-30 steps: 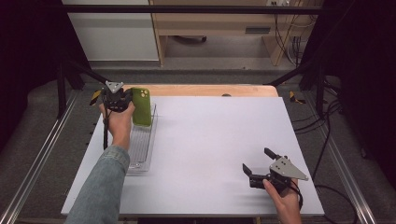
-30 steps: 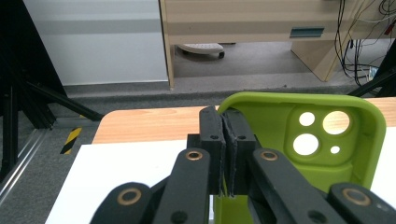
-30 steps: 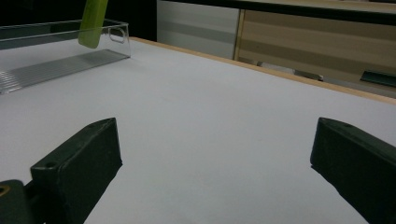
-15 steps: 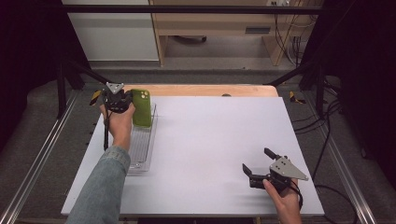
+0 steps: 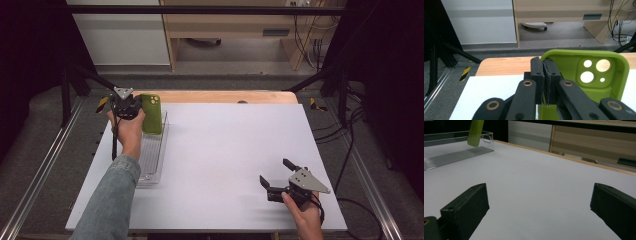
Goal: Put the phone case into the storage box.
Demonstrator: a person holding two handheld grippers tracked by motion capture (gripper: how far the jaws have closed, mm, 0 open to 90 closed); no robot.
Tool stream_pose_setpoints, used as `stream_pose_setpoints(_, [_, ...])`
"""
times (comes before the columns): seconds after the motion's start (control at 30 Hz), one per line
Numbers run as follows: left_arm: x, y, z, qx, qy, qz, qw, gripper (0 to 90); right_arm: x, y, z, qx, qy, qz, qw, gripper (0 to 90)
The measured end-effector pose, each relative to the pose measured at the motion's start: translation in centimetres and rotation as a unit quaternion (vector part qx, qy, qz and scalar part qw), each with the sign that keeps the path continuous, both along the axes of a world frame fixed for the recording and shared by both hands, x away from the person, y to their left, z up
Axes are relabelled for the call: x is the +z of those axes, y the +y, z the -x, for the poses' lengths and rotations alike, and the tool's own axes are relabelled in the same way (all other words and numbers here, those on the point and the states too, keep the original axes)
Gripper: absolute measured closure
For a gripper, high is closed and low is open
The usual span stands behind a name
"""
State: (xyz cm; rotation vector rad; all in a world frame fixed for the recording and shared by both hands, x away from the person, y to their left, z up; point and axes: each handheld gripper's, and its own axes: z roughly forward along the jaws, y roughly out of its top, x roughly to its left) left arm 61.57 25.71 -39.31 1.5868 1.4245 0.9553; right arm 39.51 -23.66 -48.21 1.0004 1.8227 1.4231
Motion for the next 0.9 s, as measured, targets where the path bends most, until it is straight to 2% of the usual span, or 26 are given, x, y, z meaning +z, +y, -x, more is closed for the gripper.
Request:
stream_pose_setpoints(0.17, [0.0, 0.2, -0.3, 0.008, -0.002, 0.010, 0.9999, 87.2, 0.0, 0.0, 0.0, 0.002, -0.001, -0.002, 1.0000, 2.1])
stream_pose_setpoints(0.43, [0.1, 0.1, -0.8, 0.011, 0.001, 0.012, 0.9999, 87.2, 0.0, -0.1, 0.0, 0.001, -0.001, -0.002, 1.0000, 2.1])
stream_pose_setpoints(0.7, [-0.2, 0.2, -1.0, 0.016, 0.012, 0.011, 0.9997, 87.2, 0.0, -0.1, 0.0, 0.001, 0.000, -0.004, 1.0000, 2.1])
stream_pose_setpoints(0.9, [-0.4, 0.2, -1.2, 0.024, 0.018, 0.020, 0.9993, 87.2, 0.0, -0.1, 0.0, 0.001, 0.000, -0.004, 1.0000, 2.1])
